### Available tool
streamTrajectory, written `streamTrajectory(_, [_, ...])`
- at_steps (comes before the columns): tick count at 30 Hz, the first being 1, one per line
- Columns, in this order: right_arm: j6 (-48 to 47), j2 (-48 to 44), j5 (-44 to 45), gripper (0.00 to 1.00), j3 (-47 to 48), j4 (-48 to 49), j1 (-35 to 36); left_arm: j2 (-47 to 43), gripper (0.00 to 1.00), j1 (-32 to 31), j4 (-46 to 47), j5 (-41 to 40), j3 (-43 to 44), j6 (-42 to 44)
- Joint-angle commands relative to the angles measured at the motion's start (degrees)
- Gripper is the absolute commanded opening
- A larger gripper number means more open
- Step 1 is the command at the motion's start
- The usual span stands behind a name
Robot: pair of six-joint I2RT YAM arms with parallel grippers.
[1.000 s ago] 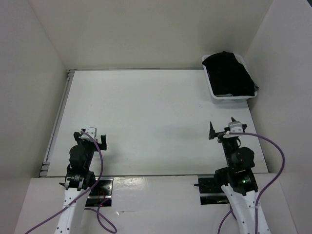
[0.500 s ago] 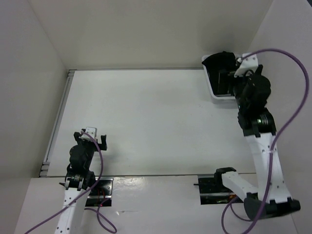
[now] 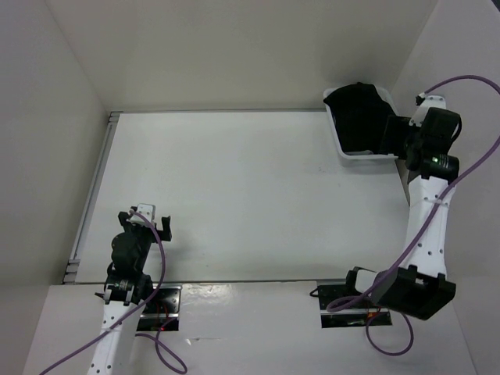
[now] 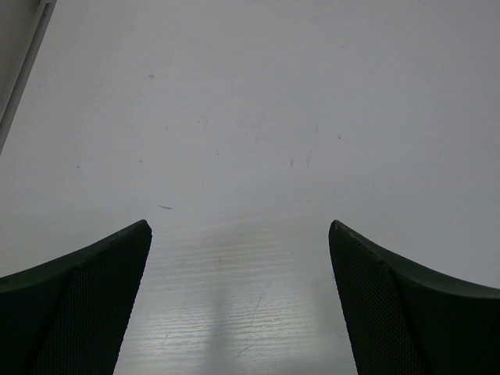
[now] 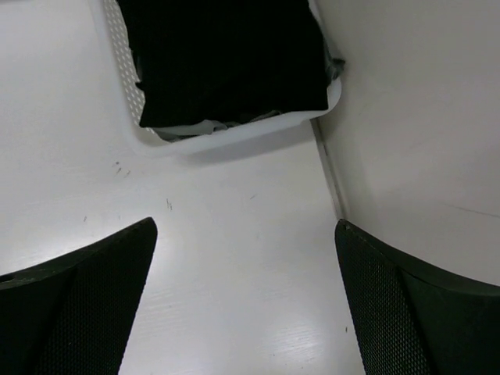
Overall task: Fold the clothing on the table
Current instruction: Grab the skirt from the pile
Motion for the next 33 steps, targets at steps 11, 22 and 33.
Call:
streamTrajectory(11, [-2.12,13.53,7.78,0.98,5.71,1.18,7.08,-4.05,1.0,-0.22,13.99,2.42,11.06,4.05])
streamTrajectory(22, [-1.6,22.86,7.78,0.98,9.76,1.71,11.83,62.29,1.0,1.18,-28.69,-8.38,82.7,1.62])
streamTrajectory(33, [-0.54,35.16,11.29,0.84,18.01,1.27,11.84,78.7,1.0,9.71,-34.64,10.88,86.55,0.22])
